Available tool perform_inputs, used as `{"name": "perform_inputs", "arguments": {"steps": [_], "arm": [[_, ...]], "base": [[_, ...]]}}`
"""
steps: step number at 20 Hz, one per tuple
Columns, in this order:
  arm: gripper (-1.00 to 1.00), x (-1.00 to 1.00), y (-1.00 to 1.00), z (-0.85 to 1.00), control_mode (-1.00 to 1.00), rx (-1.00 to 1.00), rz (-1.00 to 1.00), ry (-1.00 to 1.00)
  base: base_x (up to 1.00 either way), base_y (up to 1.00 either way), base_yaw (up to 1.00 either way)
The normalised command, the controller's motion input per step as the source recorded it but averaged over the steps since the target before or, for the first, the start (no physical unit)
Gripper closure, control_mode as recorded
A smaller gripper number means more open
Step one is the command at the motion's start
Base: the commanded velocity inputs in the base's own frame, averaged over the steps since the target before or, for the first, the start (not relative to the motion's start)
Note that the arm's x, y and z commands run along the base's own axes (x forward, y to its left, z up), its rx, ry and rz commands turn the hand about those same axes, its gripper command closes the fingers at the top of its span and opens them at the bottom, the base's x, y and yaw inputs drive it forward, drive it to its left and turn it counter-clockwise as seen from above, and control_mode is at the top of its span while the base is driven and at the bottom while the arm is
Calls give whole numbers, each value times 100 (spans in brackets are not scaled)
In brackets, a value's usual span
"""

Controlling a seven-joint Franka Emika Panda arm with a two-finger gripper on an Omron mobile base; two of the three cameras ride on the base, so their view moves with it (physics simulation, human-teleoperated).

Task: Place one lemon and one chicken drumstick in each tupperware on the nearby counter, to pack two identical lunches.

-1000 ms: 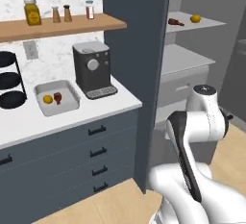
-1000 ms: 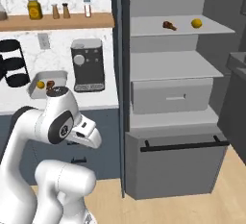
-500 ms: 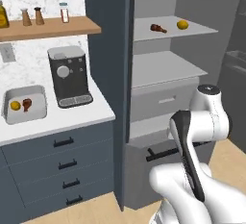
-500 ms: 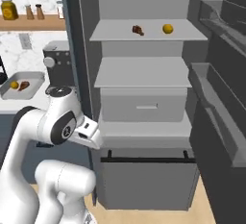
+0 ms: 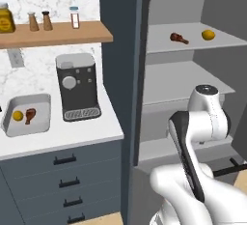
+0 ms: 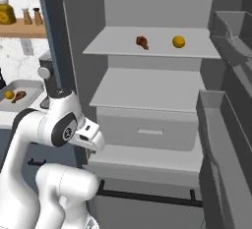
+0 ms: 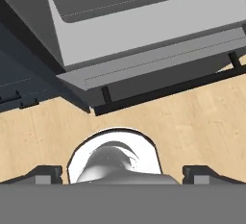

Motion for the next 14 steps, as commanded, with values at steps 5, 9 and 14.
{"name": "perform_inputs", "arguments": {"steps": [5, 9, 14], "arm": [[-100, 0, 0, 0, 100, 0, 0, 0], [-100, 0, 0, 0, 100, 0, 0, 0], [-100, 0, 0, 0, 100, 0, 0, 0]], "base": [[-5, -53, 11], [5, -26, 0], [40, -29, 0]]}}
